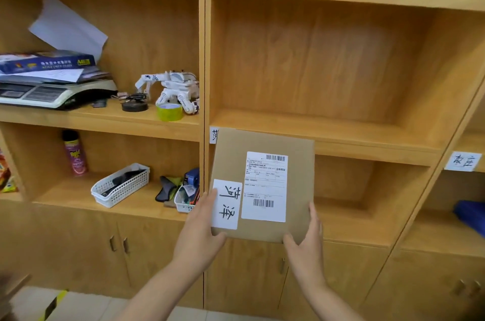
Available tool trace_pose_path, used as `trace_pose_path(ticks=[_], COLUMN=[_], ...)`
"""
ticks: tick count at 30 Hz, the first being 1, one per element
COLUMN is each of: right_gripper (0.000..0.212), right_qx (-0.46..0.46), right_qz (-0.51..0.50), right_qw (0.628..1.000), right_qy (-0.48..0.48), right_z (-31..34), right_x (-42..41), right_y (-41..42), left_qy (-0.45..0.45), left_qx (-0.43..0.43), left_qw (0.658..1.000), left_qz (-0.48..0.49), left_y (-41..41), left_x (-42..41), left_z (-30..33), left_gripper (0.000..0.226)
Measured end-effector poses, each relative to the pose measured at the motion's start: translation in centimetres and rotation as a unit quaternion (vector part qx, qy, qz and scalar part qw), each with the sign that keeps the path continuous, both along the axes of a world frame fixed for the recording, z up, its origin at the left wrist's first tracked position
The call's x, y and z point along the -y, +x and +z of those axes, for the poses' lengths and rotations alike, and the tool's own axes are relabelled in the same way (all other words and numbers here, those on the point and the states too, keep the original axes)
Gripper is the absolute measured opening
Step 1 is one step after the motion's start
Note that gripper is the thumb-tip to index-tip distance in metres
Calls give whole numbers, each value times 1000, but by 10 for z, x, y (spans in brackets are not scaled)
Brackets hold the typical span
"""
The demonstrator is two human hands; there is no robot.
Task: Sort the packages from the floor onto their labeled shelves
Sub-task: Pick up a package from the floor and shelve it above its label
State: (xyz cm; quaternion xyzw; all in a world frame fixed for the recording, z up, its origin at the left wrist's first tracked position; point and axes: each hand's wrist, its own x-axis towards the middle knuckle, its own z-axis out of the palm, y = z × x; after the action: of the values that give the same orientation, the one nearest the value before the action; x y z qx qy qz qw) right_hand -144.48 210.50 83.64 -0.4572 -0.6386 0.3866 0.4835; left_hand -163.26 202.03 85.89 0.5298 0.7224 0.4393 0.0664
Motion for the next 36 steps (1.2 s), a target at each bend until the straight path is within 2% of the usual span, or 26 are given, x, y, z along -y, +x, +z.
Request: trace_pose_path(ticks=[6, 13, 18, 24, 26, 30, 34, 36], right_gripper=[84, 79, 68, 48, 38, 32, 46, 55], right_qx=[-3, -14, 10, 6, 9, 13, 44, 75], right_qz=[-45, -93, -109, -113, -105, -74, -56, -42], right_qw=[999, 993, 985, 977, 976, 977, 975, 974], right_qy=[20, 76, 135, 182, 191, 199, 209, 209], right_z=[5, 39, 62, 79, 82, 87, 93, 97], right_x=[-63, -123, -167, -207, -219, -243, -269, -279], right_y=[-51, -112, -143, -160, -162, -163, -163, -163], left_qy=[0, 84, 94, 123, 142, 165, 183, 166], left_qx=[31, 30, 29, 10, 10, 16, 1, -84], left_qw=[999, 990, 987, 986, 984, 982, 981, 983], left_qz=[-41, -109, -125, -111, -107, -89, -58, 3], left_y=[-56, -121, -166, -191, -193, -194, -196, -201], left_x=[-69, -139, -181, -219, -230, -247, -264, -273], left_z=[5, 40, 52, 52, 54, 63, 77, 84], left_gripper=[90, 90, 85, 58, 53, 50, 47, 47])
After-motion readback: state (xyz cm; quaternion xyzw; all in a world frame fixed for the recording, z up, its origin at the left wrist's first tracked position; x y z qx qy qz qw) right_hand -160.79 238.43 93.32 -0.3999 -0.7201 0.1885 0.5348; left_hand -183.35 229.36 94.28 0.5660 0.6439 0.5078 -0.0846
